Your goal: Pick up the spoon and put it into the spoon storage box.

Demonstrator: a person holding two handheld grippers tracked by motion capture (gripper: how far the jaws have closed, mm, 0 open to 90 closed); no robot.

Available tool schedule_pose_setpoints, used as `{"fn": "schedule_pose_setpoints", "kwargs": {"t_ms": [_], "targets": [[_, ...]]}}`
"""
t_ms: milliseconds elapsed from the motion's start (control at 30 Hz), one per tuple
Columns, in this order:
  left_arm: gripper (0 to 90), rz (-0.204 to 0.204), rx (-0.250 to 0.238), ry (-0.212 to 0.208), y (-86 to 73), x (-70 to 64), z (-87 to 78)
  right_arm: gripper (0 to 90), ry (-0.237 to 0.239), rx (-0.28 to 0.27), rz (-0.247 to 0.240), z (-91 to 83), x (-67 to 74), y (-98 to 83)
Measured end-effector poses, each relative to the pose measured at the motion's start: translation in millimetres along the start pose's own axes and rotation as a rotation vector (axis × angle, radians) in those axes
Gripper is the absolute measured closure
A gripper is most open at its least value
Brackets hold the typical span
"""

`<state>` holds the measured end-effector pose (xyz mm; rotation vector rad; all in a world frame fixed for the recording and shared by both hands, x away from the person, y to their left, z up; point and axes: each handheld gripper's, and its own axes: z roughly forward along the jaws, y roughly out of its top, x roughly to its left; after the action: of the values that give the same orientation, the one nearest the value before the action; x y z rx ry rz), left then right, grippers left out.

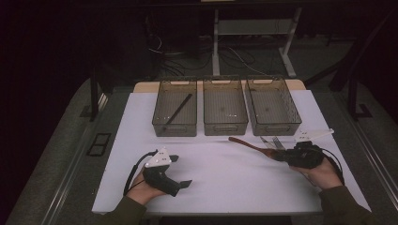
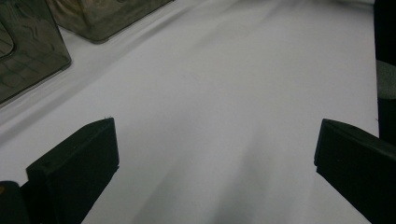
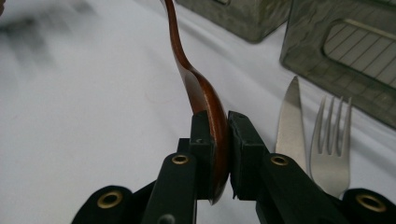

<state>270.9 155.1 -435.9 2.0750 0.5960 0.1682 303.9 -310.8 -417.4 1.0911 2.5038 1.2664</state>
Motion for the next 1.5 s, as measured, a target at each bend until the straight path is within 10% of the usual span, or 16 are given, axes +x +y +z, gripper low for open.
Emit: {"fn": "schedule_pose_setpoints", "kwargs": {"t_ms": [800, 1500], "targets": [[0.0, -0.005, 0.0, -0.001, 0.5, -0.2, 0.5, 81.3, -0.148, -0.127, 0.114, -9.3, -0.4, 34.3], [0.0, -0.003, -0.005, -0.01, 0.4, -0.7, 1.8, 81.4, -0.248, -0.134, 0.166, 31.0, -0.5, 90.5]]}}
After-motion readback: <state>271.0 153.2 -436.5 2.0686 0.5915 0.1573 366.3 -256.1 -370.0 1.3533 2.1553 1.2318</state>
